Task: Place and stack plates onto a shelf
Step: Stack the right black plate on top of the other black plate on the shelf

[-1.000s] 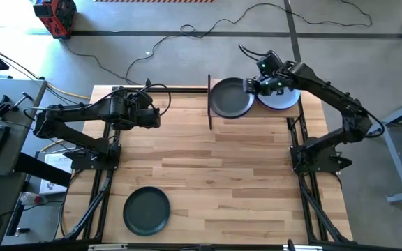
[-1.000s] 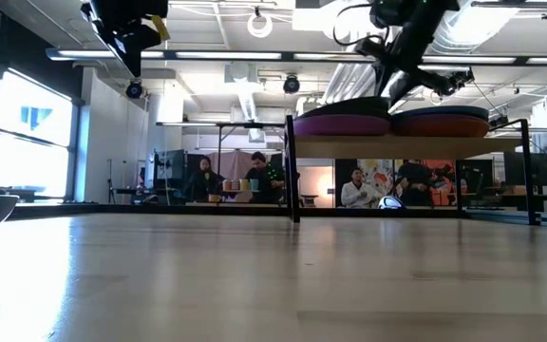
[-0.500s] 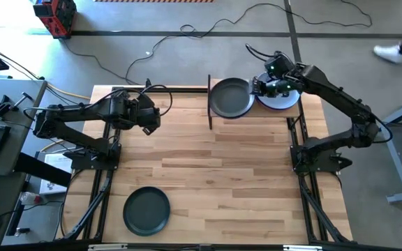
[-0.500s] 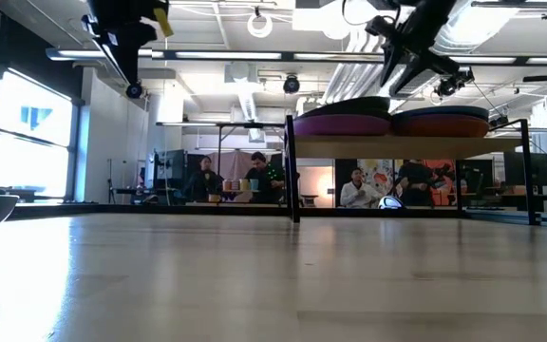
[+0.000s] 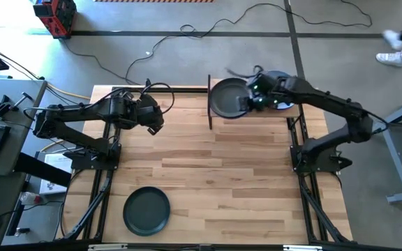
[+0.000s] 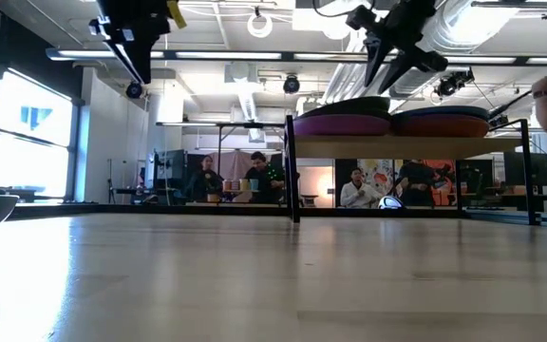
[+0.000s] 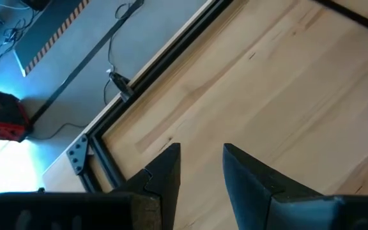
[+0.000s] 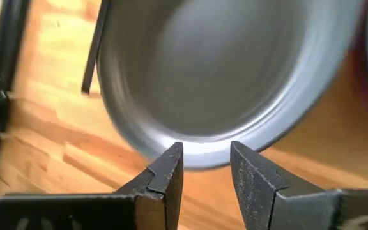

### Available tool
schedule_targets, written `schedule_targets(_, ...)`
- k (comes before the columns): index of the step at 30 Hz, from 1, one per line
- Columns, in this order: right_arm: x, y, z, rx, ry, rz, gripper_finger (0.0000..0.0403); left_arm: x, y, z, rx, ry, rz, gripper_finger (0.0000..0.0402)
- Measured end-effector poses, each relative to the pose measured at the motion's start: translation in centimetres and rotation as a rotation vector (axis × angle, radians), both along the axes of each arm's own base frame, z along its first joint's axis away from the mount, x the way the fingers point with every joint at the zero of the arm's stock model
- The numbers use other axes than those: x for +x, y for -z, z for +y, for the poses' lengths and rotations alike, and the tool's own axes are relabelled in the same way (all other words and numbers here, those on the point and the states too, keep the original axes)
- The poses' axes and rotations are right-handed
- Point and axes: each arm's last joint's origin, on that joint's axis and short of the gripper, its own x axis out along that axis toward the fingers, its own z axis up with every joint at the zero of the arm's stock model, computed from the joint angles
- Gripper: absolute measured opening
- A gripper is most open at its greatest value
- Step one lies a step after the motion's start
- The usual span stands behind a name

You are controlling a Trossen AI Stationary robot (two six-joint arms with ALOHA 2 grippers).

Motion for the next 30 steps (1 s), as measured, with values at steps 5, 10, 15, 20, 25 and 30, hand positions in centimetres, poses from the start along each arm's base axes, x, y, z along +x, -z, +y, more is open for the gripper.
schedule_targets(5, 1.7, 1.1, 1.1, 0.029, -0.031, 0.033, 0.0108, 0.3, -0.1, 0.0, 0.011, 0.033, -0.011, 0.0106)
schedule_targets(10, 2.6, 2.0, 1.5, 0.063, -0.041, 0.058, 0.0108, 0.4, -0.1, 0.0, 0.012, 0.038, -0.012, 0.0106)
schedule_targets(15, 3.1, 2.6, 1.2, 0.033, -0.032, 0.090, 0.0108, 0.4, -0.1, 0.0, 0.012, 0.038, -0.012, 0.0106)
schedule_targets(20, 2.9, 2.7, 0.0, 0.009, 0.009, 0.091, 0.0108, 0.4, -0.1, 0.0, 0.012, 0.039, -0.011, 0.0106)
schedule_targets(25, 2.8, 3.0, -1.0, -0.014, 0.017, 0.109, 0.0108, 0.4, -0.1, 0.0, 0.013, 0.038, -0.011, 0.0106)
schedule_targets(30, 3.0, 1.7, -0.9, 0.000, -0.033, 0.050, 0.0108, 0.4, -0.1, 0.0, 0.012, 0.038, -0.010, 0.0106)
